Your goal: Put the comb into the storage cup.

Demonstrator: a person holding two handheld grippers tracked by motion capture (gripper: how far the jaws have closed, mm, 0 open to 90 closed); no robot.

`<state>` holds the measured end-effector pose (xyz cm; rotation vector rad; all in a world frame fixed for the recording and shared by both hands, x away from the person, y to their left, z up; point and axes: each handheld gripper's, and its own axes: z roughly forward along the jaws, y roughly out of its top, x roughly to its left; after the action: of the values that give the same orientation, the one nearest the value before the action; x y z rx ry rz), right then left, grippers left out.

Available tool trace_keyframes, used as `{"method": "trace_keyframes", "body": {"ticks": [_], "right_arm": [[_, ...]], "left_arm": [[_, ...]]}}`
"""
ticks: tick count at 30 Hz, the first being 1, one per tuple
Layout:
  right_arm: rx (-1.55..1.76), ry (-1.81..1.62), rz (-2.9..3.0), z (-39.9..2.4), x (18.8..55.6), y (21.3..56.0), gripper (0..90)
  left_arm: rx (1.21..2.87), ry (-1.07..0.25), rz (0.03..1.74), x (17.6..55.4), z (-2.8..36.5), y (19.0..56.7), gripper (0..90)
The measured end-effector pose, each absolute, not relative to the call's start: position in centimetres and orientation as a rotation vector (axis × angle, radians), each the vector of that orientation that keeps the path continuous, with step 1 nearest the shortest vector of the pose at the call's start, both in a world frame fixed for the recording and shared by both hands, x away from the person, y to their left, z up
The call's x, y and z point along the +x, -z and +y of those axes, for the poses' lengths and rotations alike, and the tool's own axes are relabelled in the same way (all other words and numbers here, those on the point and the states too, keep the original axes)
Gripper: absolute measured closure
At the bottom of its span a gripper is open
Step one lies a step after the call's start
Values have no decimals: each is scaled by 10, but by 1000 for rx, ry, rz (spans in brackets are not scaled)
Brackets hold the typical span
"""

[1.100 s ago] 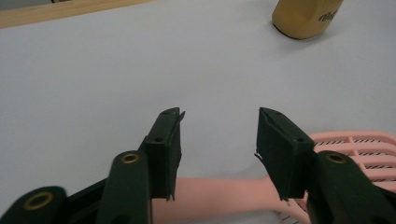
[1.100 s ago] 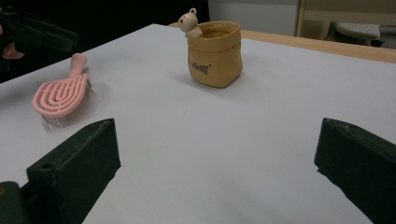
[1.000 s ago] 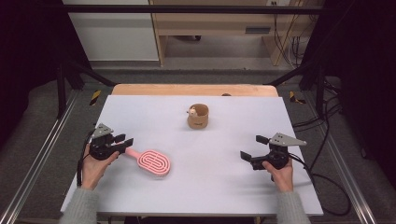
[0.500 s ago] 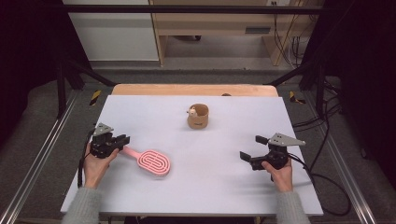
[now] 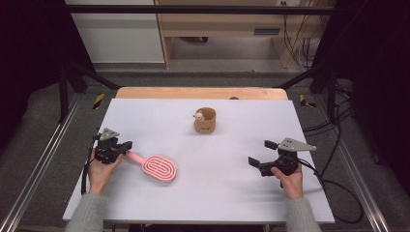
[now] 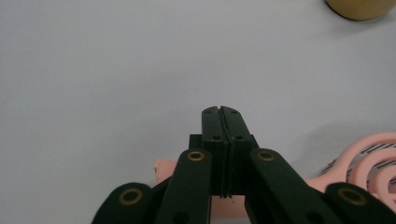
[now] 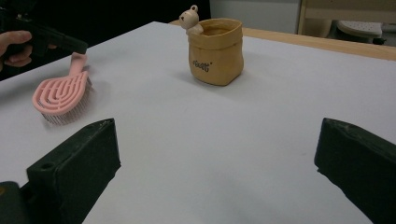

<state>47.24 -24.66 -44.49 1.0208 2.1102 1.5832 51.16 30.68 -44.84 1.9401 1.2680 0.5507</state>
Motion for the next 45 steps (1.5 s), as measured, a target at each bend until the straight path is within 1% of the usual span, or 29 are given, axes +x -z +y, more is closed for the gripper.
{"method": "trace_keyframes", "body": {"ticks": [22, 45], "right_arm": [[1020, -1592, 2106, -247, 472, 444, 3], [1019, -1598, 2104, -247, 472, 444, 3]], "left_arm": [[2017, -569, 1293, 514, 305, 454, 898], [2093, -579, 1281, 502, 305, 453, 899]]}}
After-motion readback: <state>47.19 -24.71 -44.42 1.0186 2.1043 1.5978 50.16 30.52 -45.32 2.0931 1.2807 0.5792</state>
